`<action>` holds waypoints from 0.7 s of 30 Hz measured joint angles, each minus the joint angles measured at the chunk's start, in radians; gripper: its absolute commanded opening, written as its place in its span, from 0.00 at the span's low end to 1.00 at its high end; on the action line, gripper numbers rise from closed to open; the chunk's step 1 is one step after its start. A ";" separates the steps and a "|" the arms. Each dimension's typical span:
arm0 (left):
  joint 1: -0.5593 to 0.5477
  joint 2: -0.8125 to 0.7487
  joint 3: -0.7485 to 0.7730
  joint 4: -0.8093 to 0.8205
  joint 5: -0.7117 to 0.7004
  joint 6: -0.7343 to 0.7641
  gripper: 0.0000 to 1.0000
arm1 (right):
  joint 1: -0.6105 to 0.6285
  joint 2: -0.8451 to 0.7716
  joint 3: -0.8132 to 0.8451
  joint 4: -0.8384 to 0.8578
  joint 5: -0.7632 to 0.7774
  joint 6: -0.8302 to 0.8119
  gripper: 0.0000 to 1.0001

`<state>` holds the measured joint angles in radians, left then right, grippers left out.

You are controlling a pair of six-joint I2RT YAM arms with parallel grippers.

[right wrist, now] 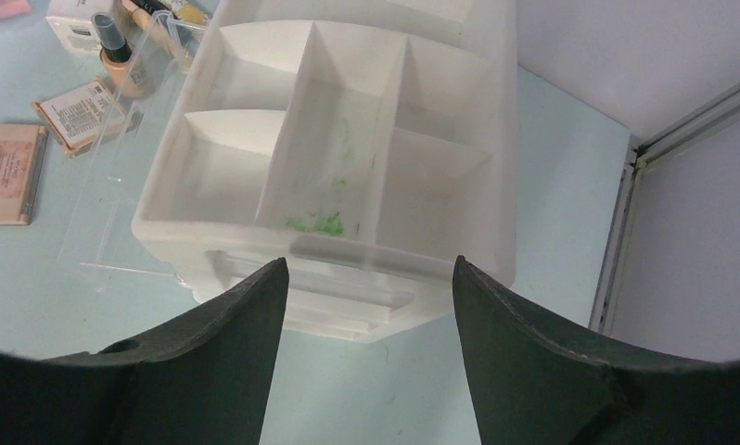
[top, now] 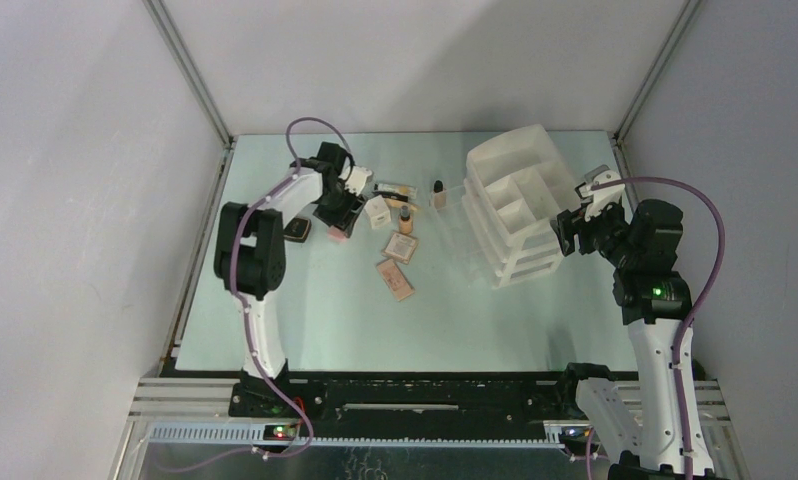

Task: Organize the makeup
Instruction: Pick up the makeup from the center of the board, then place the makeup in the drawer.

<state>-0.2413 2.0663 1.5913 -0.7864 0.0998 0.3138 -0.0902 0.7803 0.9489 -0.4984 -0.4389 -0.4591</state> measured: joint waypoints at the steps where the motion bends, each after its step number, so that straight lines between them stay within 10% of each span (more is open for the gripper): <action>1: 0.002 -0.039 -0.023 0.000 0.001 0.000 0.23 | 0.000 -0.001 0.000 0.000 0.000 0.000 0.74; 12: -0.108 -0.481 -0.124 0.028 0.020 0.106 0.24 | 0.000 -0.017 0.000 0.000 -0.003 0.000 0.74; 21: -0.405 -0.486 -0.076 -0.029 0.034 0.310 0.26 | -0.014 -0.034 0.000 0.000 -0.014 0.000 0.74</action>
<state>-0.6464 1.5799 1.5150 -0.8154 0.1333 0.6239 -0.1047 0.7464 0.9489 -0.4984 -0.4534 -0.4587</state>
